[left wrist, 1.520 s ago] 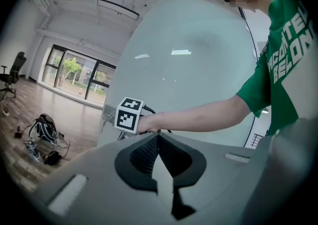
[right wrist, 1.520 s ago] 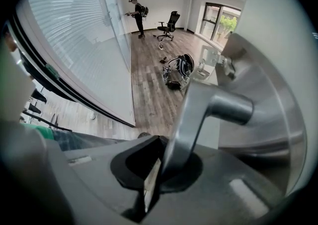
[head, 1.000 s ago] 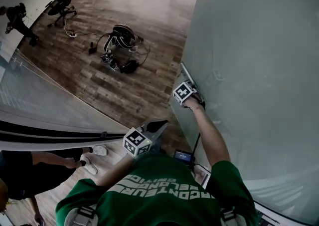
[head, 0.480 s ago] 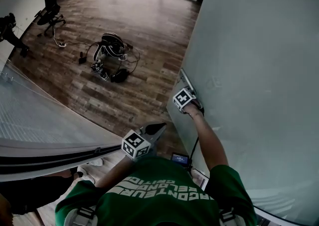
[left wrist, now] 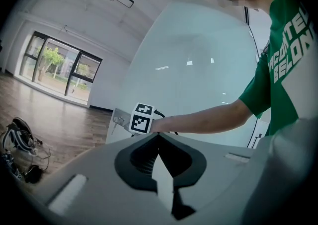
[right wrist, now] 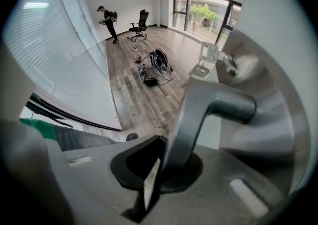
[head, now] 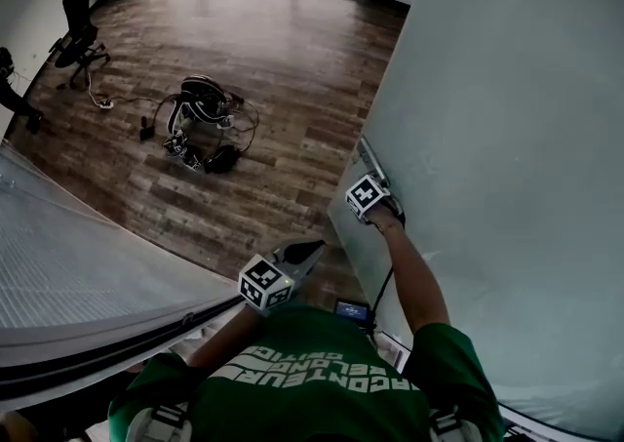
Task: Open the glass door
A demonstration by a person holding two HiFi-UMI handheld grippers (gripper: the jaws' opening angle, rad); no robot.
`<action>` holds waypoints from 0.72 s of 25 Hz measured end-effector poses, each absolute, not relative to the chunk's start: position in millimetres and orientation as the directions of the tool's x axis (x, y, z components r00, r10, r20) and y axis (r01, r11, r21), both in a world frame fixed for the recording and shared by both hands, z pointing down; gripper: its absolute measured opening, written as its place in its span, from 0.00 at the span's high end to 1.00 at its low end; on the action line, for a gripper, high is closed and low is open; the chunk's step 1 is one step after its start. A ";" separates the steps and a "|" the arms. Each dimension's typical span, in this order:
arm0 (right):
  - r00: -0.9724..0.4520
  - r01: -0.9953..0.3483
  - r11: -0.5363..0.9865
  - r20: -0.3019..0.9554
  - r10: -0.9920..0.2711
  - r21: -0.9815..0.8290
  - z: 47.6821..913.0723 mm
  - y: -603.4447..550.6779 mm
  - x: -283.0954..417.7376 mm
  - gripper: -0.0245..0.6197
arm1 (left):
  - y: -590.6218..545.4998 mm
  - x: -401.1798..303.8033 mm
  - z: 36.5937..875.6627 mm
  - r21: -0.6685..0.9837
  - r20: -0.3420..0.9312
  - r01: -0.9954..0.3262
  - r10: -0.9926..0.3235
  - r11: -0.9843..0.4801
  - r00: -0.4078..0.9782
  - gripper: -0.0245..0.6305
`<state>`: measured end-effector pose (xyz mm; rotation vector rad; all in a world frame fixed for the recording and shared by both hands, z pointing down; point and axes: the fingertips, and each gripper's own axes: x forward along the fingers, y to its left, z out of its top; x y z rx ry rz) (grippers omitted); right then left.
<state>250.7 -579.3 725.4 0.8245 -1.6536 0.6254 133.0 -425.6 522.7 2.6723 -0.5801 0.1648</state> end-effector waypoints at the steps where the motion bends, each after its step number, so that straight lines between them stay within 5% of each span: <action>1: -0.124 -0.794 0.608 0.973 -0.194 0.020 725.4 -580.2 256.1 0.97 | -428.0 135.1 522.5 0.359 0.194 -0.417 -0.370 -0.835 0.908 0.95; 18: -0.085 -0.884 0.468 0.976 -0.201 0.020 697.7 -613.0 360.4 0.97 | -485.9 205.6 506.2 0.386 0.201 -0.360 -0.304 -0.849 0.931 0.95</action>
